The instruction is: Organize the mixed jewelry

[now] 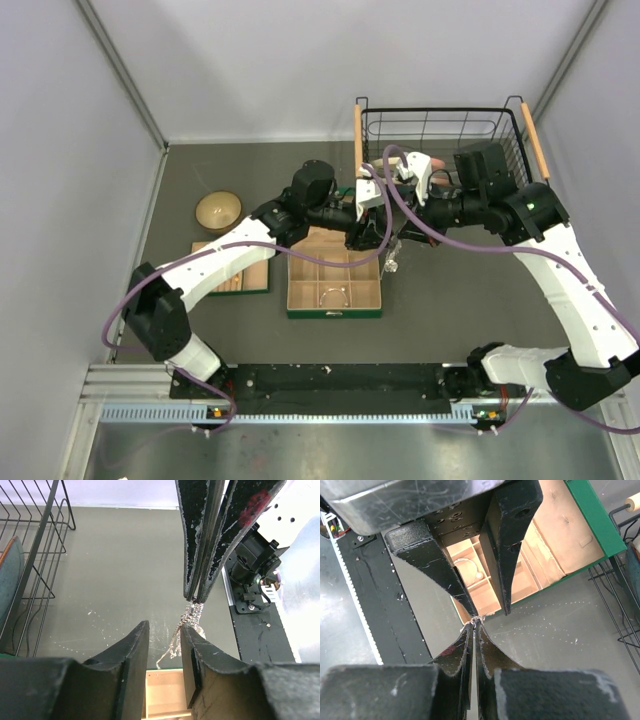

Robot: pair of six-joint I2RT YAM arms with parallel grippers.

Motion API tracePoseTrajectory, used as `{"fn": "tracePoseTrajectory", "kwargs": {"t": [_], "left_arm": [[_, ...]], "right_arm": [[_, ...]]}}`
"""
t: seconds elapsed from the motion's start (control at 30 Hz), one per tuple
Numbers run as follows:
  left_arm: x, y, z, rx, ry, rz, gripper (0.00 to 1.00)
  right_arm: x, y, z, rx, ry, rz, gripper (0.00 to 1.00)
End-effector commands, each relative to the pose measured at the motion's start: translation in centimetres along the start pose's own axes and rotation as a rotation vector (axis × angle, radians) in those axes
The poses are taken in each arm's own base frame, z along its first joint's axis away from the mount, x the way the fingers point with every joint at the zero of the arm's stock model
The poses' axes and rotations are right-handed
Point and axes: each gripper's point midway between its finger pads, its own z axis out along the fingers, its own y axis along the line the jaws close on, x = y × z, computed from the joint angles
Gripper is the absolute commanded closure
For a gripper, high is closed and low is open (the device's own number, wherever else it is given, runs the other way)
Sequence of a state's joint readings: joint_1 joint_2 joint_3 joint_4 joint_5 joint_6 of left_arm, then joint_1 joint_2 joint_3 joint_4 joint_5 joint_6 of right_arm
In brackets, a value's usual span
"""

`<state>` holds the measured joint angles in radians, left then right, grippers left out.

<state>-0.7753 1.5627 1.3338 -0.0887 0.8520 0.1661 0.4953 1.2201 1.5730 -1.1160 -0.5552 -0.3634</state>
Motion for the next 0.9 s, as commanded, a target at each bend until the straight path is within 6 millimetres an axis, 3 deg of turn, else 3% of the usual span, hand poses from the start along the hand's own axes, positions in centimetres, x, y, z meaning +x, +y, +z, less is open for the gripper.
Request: {"fn": "tracePoseTrajectory", "kwargs": {"t": [0.0,0.87], "left_arm": [[-1.6,-0.3,0.2,0.027,-0.034,0.048,0.65],[2.4,-1.2,1.7,0.074,0.014,-0.012,0.71]], "right_arm": [[-1.8,0.9,-1.0,-0.013,-0.062,-0.041,1.0],[-2.4,0.0,-1.8,0.053,-0.072,-0.048,1.0]]}}
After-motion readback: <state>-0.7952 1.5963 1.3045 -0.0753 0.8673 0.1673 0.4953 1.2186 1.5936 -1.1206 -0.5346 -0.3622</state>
